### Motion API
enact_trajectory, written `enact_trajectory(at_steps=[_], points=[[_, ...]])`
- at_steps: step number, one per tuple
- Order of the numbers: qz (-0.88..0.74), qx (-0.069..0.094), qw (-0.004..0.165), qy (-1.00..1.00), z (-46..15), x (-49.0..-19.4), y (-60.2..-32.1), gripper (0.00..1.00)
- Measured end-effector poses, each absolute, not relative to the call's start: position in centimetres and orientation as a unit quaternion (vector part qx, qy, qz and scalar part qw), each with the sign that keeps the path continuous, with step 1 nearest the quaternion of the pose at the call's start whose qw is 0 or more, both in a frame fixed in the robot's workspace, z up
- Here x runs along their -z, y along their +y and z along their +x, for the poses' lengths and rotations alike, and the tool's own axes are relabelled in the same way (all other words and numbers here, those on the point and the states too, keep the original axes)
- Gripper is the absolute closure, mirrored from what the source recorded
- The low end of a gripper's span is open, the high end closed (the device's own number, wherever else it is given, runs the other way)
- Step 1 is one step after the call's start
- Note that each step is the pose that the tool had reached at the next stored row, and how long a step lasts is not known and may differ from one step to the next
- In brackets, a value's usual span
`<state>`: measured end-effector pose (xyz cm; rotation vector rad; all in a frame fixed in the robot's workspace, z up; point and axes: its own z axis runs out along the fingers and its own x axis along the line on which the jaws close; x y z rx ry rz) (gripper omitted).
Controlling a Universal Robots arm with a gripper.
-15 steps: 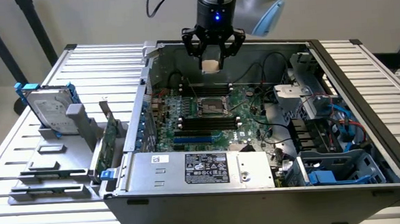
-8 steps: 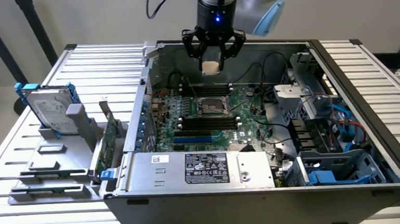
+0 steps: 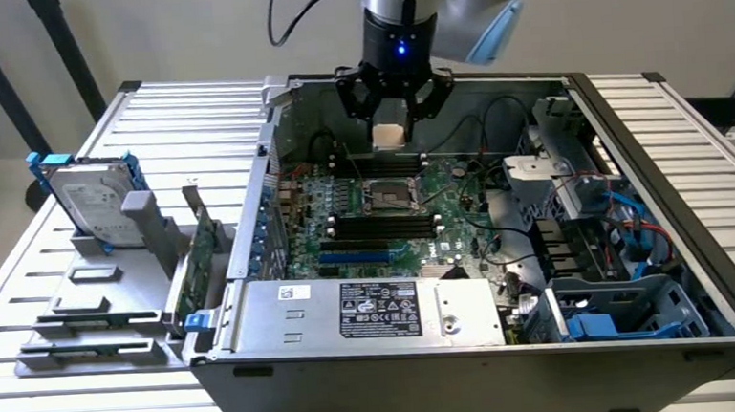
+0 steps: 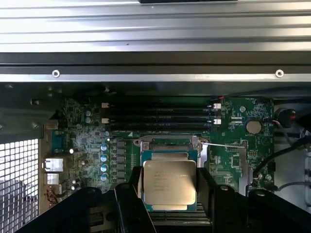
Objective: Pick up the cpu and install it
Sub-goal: 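Place the cpu into insertion slot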
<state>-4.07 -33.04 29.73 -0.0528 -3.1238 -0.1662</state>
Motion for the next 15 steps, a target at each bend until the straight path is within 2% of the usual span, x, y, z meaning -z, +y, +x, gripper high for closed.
enact_trajectory(at_steps=[15], points=[[-0.144,0.053,0.0,-0.988,-4.1,-27.9,-33.1,0.45]])
